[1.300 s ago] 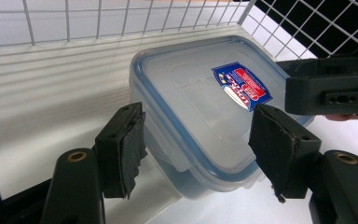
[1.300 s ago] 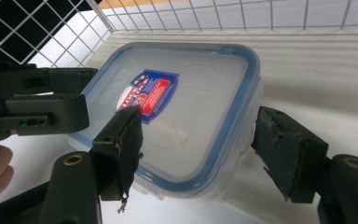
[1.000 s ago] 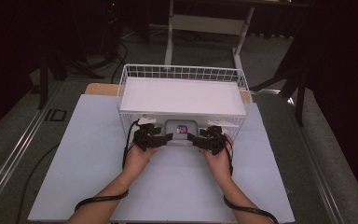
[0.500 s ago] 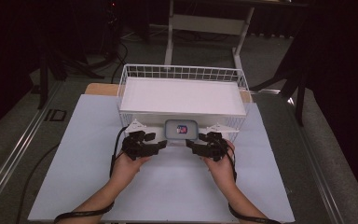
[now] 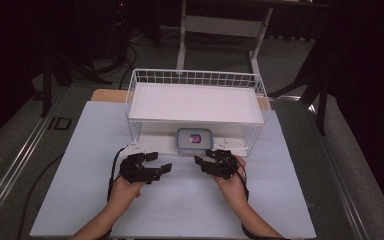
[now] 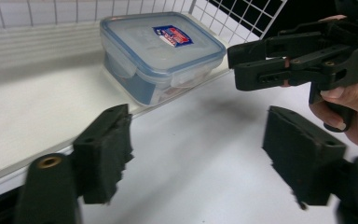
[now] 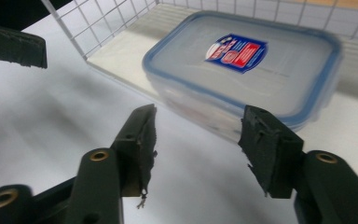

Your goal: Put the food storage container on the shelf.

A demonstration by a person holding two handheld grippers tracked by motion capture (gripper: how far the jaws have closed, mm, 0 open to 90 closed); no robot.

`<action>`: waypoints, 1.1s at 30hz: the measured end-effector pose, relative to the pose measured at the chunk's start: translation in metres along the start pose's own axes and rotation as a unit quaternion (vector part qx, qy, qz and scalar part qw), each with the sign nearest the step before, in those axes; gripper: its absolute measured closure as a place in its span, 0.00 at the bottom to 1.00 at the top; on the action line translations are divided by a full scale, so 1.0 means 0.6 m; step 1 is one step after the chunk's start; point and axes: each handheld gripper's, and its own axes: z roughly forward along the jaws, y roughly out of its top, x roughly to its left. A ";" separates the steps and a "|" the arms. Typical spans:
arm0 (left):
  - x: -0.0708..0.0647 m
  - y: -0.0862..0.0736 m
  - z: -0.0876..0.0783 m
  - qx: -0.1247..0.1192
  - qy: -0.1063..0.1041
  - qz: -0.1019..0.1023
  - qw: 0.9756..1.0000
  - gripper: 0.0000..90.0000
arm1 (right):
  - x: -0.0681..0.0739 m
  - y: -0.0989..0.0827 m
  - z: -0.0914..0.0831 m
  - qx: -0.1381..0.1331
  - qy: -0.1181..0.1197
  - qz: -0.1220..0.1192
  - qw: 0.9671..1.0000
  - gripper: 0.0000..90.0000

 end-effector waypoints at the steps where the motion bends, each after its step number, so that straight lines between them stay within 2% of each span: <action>1: -0.001 -0.003 0.001 0.002 0.000 0.002 1.000 0.14 | 0.001 -0.001 0.001 0.002 0.002 0.000 1.000 0.64; 2: -0.001 -0.003 0.001 0.002 0.000 0.002 1.000 0.12 | 0.001 -0.001 0.001 0.002 0.002 0.000 1.000 0.64; 3: -0.004 -0.008 0.003 0.005 -0.007 -0.003 1.000 0.12 | 0.003 -0.002 0.003 0.003 0.005 -0.001 1.000 0.69; 4: -0.006 -0.011 0.003 0.006 -0.003 0.002 1.000 0.01 | 0.005 -0.004 0.005 0.008 0.004 -0.009 1.000 0.85; 6: -0.012 -0.017 0.004 0.008 0.006 0.021 1.000 0.01 | 0.007 -0.006 0.009 0.013 0.003 -0.009 1.000 0.95; 8: -0.015 -0.020 0.005 0.012 0.013 0.034 0.999 0.01 | 0.007 -0.006 0.015 0.023 0.006 -0.010 1.000 0.99; 12: -0.017 -0.023 0.003 -0.004 0.018 0.035 0.999 0.01 | 0.009 -0.007 0.030 0.031 0.005 -0.014 0.999 1.00; 19: -0.016 -0.024 0.000 -0.011 0.031 0.045 0.998 0.01 | -0.001 -0.003 0.044 0.030 -0.009 -0.010 0.999 1.00; 22: -0.015 -0.024 -0.001 -0.011 0.030 0.045 0.998 0.01 | -0.007 0.001 0.047 0.028 -0.014 -0.005 0.999 1.00; 27: -0.010 -0.024 -0.003 -0.006 0.036 0.049 0.998 0.01 | -0.008 0.009 0.058 0.031 -0.017 -0.016 0.999 1.00; 32: -0.006 -0.024 -0.007 -0.014 0.038 0.043 0.998 0.01 | -0.004 0.015 0.072 0.034 -0.021 -0.027 0.999 1.00; 33: -0.005 -0.024 -0.007 -0.009 0.039 0.044 0.998 0.01 | -0.003 0.017 0.075 0.034 -0.019 -0.026 0.999 1.00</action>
